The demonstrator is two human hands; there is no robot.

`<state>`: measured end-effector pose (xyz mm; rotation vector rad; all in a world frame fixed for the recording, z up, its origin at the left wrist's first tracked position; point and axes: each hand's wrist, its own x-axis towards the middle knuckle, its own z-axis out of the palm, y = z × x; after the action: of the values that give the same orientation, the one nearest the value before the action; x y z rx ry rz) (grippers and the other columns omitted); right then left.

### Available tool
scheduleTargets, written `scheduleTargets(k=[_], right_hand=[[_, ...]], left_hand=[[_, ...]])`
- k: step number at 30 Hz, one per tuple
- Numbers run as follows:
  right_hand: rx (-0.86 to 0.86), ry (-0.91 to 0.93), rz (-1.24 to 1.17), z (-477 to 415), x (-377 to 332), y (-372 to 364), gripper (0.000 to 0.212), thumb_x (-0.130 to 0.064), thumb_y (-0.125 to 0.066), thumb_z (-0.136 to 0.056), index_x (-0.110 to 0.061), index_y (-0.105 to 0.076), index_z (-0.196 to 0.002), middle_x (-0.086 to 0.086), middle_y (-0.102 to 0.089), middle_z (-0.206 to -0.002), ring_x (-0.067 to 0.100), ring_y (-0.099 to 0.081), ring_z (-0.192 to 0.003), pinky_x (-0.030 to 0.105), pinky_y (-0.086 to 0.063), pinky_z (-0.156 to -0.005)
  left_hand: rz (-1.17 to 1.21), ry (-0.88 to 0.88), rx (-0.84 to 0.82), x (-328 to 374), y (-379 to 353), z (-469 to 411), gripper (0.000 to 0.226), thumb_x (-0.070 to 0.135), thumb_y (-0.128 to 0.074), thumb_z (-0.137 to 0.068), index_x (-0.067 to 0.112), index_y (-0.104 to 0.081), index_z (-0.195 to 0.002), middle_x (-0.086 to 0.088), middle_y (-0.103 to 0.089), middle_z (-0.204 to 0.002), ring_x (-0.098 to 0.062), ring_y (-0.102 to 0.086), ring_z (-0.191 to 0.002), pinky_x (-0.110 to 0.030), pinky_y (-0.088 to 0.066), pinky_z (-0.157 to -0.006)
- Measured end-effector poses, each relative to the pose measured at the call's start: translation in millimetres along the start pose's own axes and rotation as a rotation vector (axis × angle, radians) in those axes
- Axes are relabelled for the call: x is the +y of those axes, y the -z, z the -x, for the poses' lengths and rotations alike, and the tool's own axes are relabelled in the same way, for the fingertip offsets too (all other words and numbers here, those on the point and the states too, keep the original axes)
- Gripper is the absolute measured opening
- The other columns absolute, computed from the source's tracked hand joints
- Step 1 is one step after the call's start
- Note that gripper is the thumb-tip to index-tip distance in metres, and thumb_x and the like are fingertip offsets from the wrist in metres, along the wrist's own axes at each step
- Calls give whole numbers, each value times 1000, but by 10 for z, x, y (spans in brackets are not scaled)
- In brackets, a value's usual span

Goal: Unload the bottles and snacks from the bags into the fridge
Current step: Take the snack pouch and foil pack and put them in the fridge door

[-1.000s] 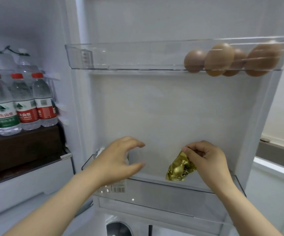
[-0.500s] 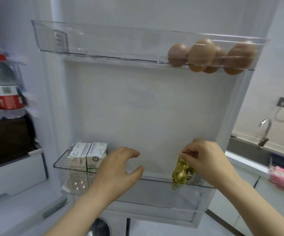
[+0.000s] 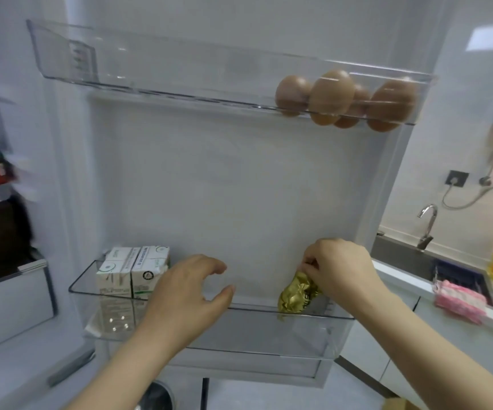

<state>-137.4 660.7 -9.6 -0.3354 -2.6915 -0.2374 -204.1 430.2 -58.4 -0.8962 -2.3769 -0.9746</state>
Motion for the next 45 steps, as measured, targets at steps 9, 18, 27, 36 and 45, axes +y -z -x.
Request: scheduleTargets(k=[9, 18, 27, 36, 45], right_hand=[[28, -54, -25, 18, -49, 22, 18, -39, -56, -88, -26, -67, -94, -7, -67, -94, 20, -62, -90, 26, -37, -63], [79, -107, -171, 258, -112, 255, 16, -39, -61, -86, -30, -68, -97, -12, -68, -90, 13, -61, -86, 25, -46, -68], [184, -247, -348, 867, -99, 414, 8, -34, -68, -83, -28, -72, -82, -19, -64, -72, 4, -60, -67, 34, -53, -64], [211, -388, -347, 1698, 289, 716, 12, -36, -66, -84, -29, -72, -92, -21, -65, -78, -1, -61, -69, 21, -54, -64], [248, -573, -207, 2873, 1187, 1174, 13, -37, -64, -85, -29, -70, -94, -20, -64, -79, -2, -60, -70, 18, -50, -65]], left_hand=[[35, 15, -5, 27, 34, 16, 42, 49, -53, -71, 28, -67, -105, 19, -63, -104, 1, -56, -100, -9, -31, -79], [117, 36, -38, 28, 90, 17, 31, 43, -66, -78, 27, -67, -104, 19, -62, -103, 1, -56, -99, -11, -34, -80], [321, -24, -140, 117, 119, 34, 22, 28, -72, -78, 32, -66, -99, 26, -59, -96, 14, -53, -92, 3, -35, -76], [448, -225, -233, 999, -158, 274, 26, 31, -73, -78, 29, -68, -103, 22, -64, -101, 7, -58, -96, -9, -45, -86], [527, -420, -371, 2350, -623, 693, 34, 38, -65, -84, 30, -61, -116, 22, -59, -107, 6, -53, -102, -13, -46, -90]])
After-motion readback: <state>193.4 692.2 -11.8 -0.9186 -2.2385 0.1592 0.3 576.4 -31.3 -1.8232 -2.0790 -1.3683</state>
